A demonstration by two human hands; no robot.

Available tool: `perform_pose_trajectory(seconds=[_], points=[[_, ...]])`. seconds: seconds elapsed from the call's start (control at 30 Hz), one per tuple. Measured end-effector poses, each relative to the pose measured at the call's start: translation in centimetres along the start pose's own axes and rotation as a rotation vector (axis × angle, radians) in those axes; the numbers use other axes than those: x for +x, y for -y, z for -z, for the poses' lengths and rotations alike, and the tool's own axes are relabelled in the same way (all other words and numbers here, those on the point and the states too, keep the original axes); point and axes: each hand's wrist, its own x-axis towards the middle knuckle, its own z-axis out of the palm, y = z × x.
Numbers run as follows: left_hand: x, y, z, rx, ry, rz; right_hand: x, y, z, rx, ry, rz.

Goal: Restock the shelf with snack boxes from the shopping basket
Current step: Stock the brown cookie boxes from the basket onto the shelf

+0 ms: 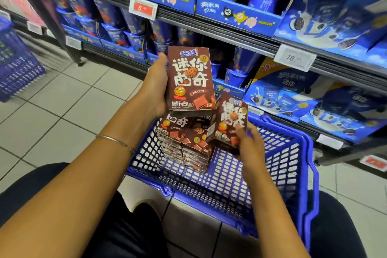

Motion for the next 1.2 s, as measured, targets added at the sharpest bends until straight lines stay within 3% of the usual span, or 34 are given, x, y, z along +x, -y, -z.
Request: perform_pose_trajectory(seconds=[0.17, 0.37, 0.63, 0.93, 1.1, 1.2], points=[[-0.4, 0.0, -0.6, 0.012, 0.042, 0.009, -0.5, 6.7, 0.3, 0.238, 0.084, 0.096], [-1.4, 0.3, -1.3, 0.052, 0.141, 0.000, -1.4, 9.3, -2.8, 0.010, 0.221, 0.329], [-1.5, 0.9, -1.5, 0.187, 0.217, -0.088, -1.8, 9.1, -4.9, 0.030, 0.353, 0.227], [-2.1, 1.1, -1.6, 0.342, 0.290, -0.187, -2.3, 8.9, -5.6, 0.072, 0.312, 0.299], [-2.0, 0.9, -1.5, 0.260, 0.302, -0.142, -1.8, 7.9, -5.8, 0.158, 0.318, 0.266], [-2.0, 0.3, -1.3, 0.222, 0.271, -0.153, -0.2, 5.2, -5.4, 0.143, 0.133, 0.128]])
